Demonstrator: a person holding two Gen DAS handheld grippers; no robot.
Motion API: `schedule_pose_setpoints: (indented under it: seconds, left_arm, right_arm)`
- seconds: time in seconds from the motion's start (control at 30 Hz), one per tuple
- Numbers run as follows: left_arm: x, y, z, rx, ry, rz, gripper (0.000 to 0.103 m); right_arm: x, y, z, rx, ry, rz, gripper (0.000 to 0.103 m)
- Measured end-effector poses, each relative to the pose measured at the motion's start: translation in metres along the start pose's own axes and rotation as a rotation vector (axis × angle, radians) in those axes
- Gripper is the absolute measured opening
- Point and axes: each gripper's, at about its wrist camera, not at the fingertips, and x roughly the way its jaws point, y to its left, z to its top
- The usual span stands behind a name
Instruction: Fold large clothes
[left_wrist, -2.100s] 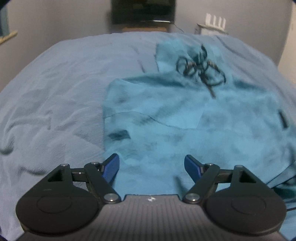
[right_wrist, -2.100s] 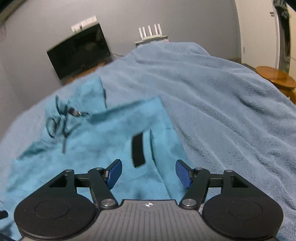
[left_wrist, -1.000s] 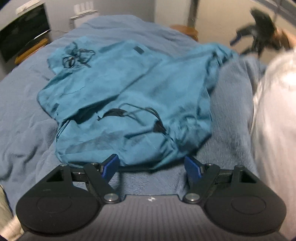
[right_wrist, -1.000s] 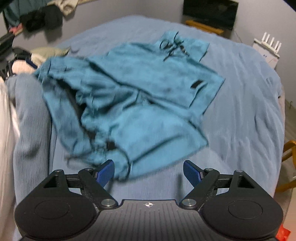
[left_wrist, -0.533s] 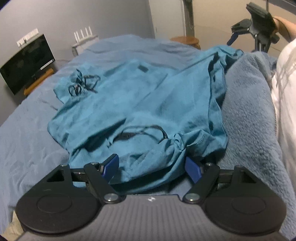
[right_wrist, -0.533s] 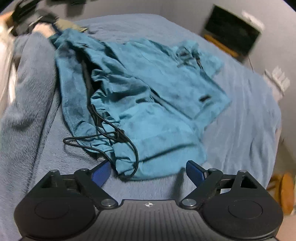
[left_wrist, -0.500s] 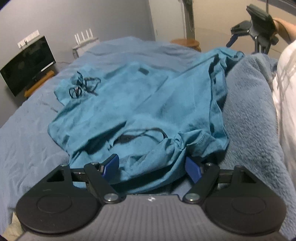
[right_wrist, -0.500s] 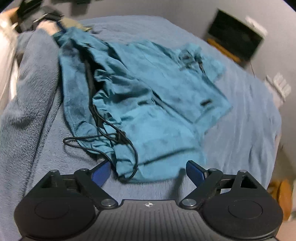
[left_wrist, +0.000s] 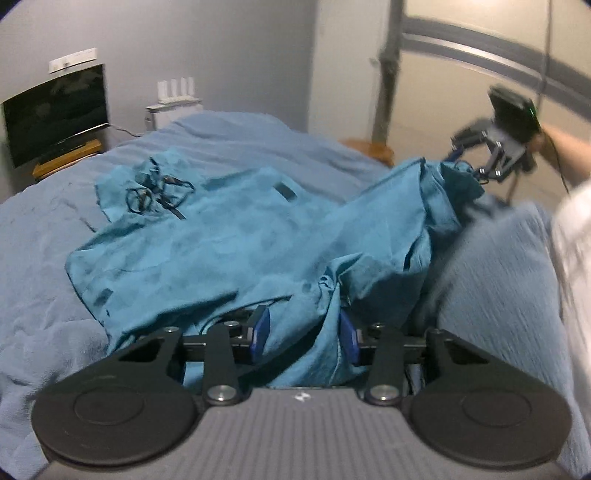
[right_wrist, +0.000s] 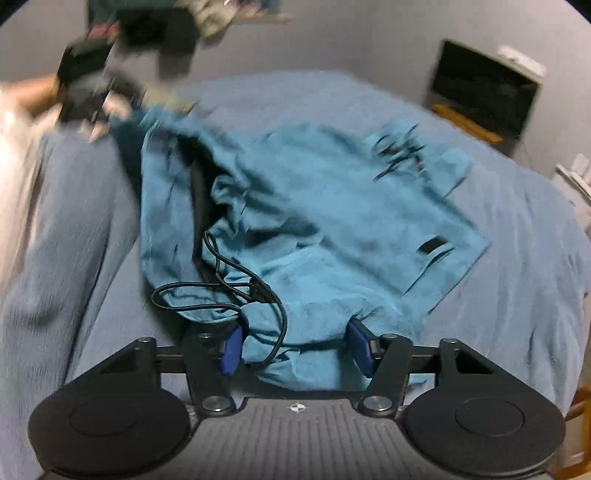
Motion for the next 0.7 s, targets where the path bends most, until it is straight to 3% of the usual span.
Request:
schedule_pose_setpoints:
  seconds: [0.17,0.27,0.47,0.57,0.63,0.7]
  left_arm:
    - [0.018,0.03,0.021,-0.118,-0.077,0.025,0.034]
    - [0.032,0.049,0.037,-0.171,-0.116,0.061,0.034]
    - [0.067,0.109,0.069,-0.307,-0.196,0.203,0.034]
    - [0.093,0.146,0.075,-0.389,-0.205,0.287,0.038]
    - [0.113,0.17,0.072,-0.471,-0.178,0.318,0.048]
    - [0.13,0.194,0.066,-0.561,-0.141,0.341,0.056]
  right_arm:
    - [0.001,-0.038,0.017,0.16,-0.138,-0.002,0.048]
    - [0.012,-0.062,0.029,0.251,-0.209,-0.031,0.046]
    - [0.057,-0.117,0.048,0.473,-0.323,-0.113,0.047]
    - [0.09,-0.148,0.051,0.602,-0.373,-0.133,0.054]
    - [0.115,-0.166,0.049,0.681,-0.391,-0.138,0.073]
    - [0.139,-0.18,0.043,0.761,-0.393,-0.18,0.082]
